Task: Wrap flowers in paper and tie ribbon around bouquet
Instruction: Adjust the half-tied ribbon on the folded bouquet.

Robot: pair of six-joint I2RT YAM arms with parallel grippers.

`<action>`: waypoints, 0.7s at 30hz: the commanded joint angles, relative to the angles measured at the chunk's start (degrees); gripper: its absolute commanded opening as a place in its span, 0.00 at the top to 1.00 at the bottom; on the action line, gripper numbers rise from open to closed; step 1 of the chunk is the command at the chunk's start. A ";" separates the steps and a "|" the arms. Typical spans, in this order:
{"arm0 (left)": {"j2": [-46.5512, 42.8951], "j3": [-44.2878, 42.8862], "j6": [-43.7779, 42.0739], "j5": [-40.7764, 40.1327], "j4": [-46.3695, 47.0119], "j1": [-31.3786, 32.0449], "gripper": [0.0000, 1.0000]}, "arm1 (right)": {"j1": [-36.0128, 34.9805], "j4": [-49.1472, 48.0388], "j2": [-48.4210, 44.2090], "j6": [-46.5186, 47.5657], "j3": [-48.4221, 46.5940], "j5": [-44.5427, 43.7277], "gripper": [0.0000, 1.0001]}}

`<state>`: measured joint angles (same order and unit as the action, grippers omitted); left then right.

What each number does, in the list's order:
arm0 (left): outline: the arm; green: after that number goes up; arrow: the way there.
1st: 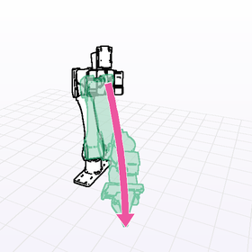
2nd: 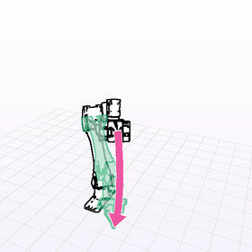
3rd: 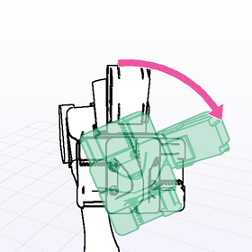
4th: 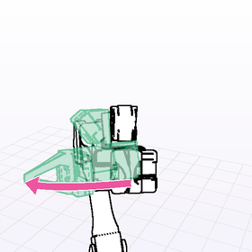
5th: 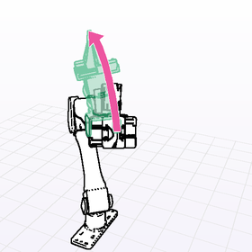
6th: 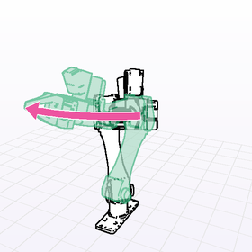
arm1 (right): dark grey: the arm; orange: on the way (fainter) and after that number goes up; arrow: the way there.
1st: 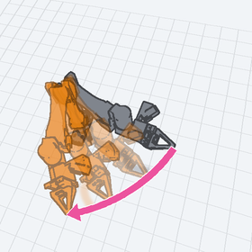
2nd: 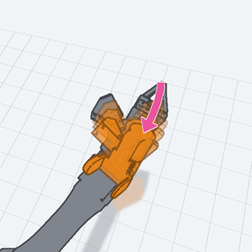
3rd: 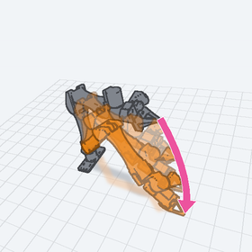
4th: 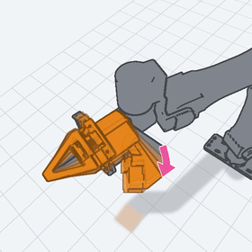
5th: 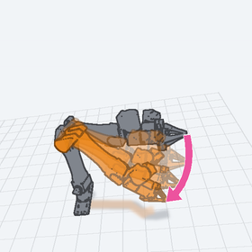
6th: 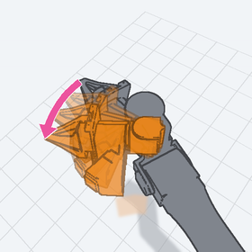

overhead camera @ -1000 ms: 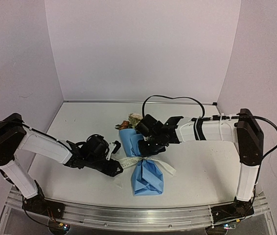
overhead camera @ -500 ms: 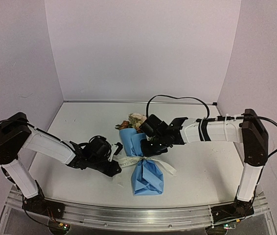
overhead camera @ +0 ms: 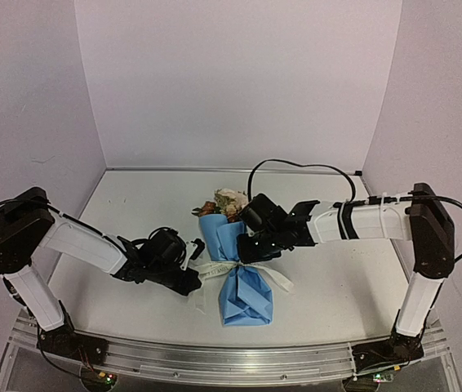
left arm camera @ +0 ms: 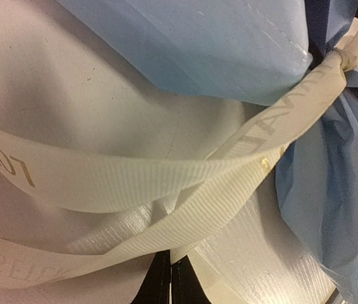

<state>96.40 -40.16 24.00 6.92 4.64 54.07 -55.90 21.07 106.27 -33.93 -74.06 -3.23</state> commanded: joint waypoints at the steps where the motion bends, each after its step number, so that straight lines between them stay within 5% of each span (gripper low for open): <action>1: 0.50 -1.79 0.00 0.21 1.87 0.25 0.99 | 0.25 -3.66 -2.86 0.17 0.58 0.57 0.77; 15: 0.90 -1.49 0.35 0.13 2.00 0.25 1.00 | 0.25 -6.90 -5.16 0.02 4.04 0.96 0.84; 21: 0.90 -1.24 0.50 0.06 1.96 0.25 1.00 | 0.26 -6.92 -5.12 0.09 4.05 0.94 1.00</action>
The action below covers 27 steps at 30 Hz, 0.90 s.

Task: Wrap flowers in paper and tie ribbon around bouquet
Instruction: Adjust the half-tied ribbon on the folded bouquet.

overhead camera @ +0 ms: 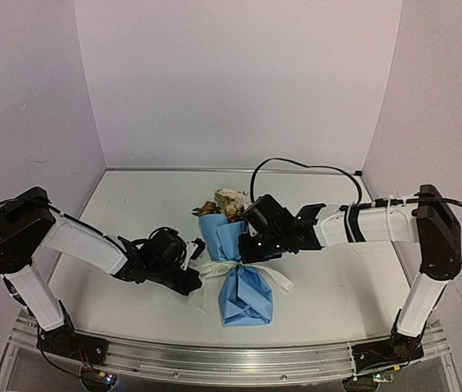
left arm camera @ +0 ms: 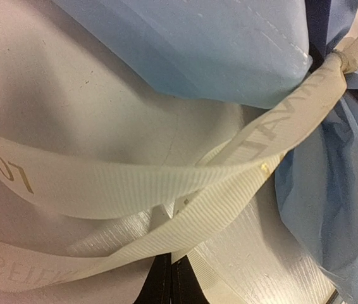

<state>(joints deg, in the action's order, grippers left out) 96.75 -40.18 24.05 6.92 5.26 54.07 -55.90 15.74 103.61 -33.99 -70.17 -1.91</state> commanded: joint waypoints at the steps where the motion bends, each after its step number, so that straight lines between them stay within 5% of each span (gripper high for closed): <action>1: 0.49 -1.14 0.54 -0.04 1.34 0.25 1.00 | 0.26 -1.59 -2.59 0.21 0.29 -0.68 1.00; 27: -6.66 7.83 8.18 -5.98 -0.38 -1.84 1.00 | 6.60 -1.82 -6.55 -1.38 7.54 -1.67 1.00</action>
<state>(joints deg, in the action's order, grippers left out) 92.68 -34.33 31.92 2.74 8.41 52.82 -51.03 14.20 99.89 -34.43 -63.85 -1.81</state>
